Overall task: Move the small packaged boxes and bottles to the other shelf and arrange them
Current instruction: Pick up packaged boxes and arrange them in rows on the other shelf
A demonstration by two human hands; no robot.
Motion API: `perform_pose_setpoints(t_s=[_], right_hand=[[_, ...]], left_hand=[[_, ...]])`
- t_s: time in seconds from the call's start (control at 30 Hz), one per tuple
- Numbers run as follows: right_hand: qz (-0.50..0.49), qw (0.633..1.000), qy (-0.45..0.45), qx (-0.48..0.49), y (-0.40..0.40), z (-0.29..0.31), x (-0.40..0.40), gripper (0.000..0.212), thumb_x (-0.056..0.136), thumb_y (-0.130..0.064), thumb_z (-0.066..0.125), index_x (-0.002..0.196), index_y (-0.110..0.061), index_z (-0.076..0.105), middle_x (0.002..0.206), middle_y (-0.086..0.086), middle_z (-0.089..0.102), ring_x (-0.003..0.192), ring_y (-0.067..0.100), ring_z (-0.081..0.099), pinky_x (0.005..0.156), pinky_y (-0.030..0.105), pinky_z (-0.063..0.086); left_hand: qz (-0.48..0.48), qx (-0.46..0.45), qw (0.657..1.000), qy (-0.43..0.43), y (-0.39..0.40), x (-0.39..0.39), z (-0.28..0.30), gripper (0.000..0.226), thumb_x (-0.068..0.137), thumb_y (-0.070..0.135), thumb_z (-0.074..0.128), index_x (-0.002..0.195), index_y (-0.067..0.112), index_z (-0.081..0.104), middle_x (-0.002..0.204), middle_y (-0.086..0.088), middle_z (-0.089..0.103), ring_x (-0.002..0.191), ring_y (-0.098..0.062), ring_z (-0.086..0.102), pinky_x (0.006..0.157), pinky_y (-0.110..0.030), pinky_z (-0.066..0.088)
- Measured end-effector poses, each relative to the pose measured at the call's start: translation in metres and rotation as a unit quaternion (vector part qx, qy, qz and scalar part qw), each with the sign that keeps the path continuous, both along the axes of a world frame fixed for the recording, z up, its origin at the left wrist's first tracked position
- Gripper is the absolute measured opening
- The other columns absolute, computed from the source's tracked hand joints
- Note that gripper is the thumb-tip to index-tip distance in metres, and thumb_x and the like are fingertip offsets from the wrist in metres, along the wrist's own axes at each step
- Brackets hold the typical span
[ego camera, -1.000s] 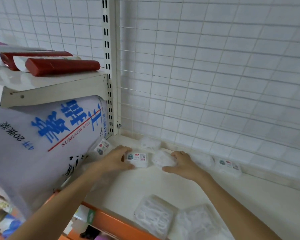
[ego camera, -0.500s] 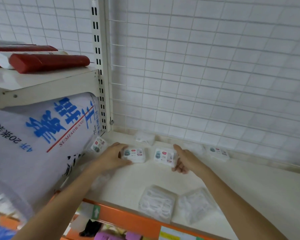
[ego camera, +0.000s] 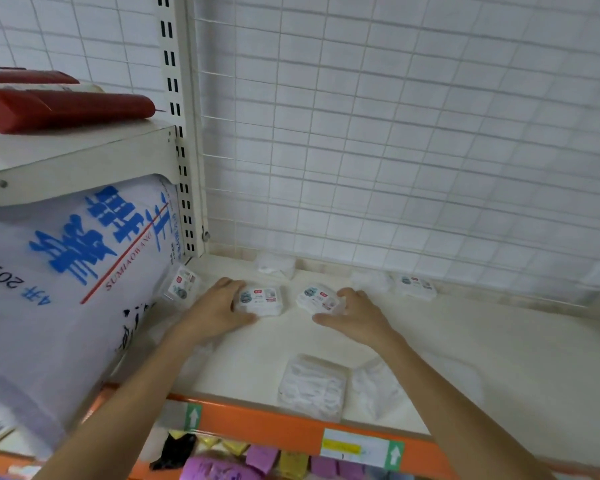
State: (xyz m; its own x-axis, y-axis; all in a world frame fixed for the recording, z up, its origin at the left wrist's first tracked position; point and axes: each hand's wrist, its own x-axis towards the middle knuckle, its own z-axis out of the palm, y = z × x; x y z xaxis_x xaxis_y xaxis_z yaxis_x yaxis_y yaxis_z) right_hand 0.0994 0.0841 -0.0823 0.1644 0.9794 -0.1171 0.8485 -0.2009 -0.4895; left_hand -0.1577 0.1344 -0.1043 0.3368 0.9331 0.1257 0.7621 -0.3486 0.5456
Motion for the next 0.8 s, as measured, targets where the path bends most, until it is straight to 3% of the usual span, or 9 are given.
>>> perform_pose_setpoints(t_s=[0.17,0.33,0.47,0.63,0.8], right_hand=[[-0.002,1.000,-0.013,0.023,-0.004,0.000,-0.005,0.066,0.073,-0.041,0.070,0.129,-0.019,0.042,0.126,0.001,0.042,0.113,0.023,0.052,0.090,0.033,0.044],[0.048,0.997,0.011,0.061,-0.008,0.003,0.007,0.069,0.071,-0.017,0.071,0.133,-0.015,0.040,0.127,0.001,0.040,0.122,0.021,0.034,0.095,0.026,0.033],[0.088,0.993,0.000,0.083,-0.023,0.012,0.029,0.069,0.073,-0.007,0.066,0.135,-0.016,0.039,0.128,-0.001,0.039,0.120,0.016,0.031,0.087,0.018,0.026],[0.065,0.990,0.009,0.127,-0.066,0.021,0.079,0.069,0.072,-0.006,0.065,0.135,-0.019,0.040,0.130,-0.005,0.039,0.119,0.012,0.030,0.087,0.016,0.024],[-0.012,0.986,0.016,0.166,-0.142,0.036,0.162,0.070,0.072,-0.006,0.067,0.135,-0.020,0.040,0.129,-0.003,0.038,0.119,0.012,0.031,0.094,0.017,0.025]], left_hand=[[-0.002,0.001,1.000,0.003,0.000,0.000,-0.002,0.071,0.076,0.037,0.070,0.137,0.015,0.038,0.123,0.000,0.045,0.102,-0.010,0.045,0.090,-0.025,0.041],[-0.020,0.034,0.997,0.070,-0.002,0.005,0.001,0.070,0.080,0.042,0.064,0.137,0.015,0.034,0.127,-0.002,0.042,0.113,-0.016,0.044,0.089,-0.026,0.040],[-0.035,0.058,0.993,0.094,-0.003,0.016,0.012,0.071,0.076,0.034,0.070,0.134,0.012,0.036,0.129,-0.003,0.041,0.112,-0.018,0.046,0.089,-0.027,0.042],[-0.113,0.091,0.989,-0.021,-0.022,0.065,0.035,0.069,0.070,0.023,0.079,0.129,0.010,0.044,0.124,-0.003,0.045,0.099,-0.012,0.045,0.080,-0.015,0.035],[-0.217,0.107,0.966,-0.096,-0.060,0.161,0.047,0.064,0.065,0.014,0.082,0.119,0.017,0.048,0.112,0.002,0.046,0.101,-0.012,0.049,0.077,-0.002,0.036]])
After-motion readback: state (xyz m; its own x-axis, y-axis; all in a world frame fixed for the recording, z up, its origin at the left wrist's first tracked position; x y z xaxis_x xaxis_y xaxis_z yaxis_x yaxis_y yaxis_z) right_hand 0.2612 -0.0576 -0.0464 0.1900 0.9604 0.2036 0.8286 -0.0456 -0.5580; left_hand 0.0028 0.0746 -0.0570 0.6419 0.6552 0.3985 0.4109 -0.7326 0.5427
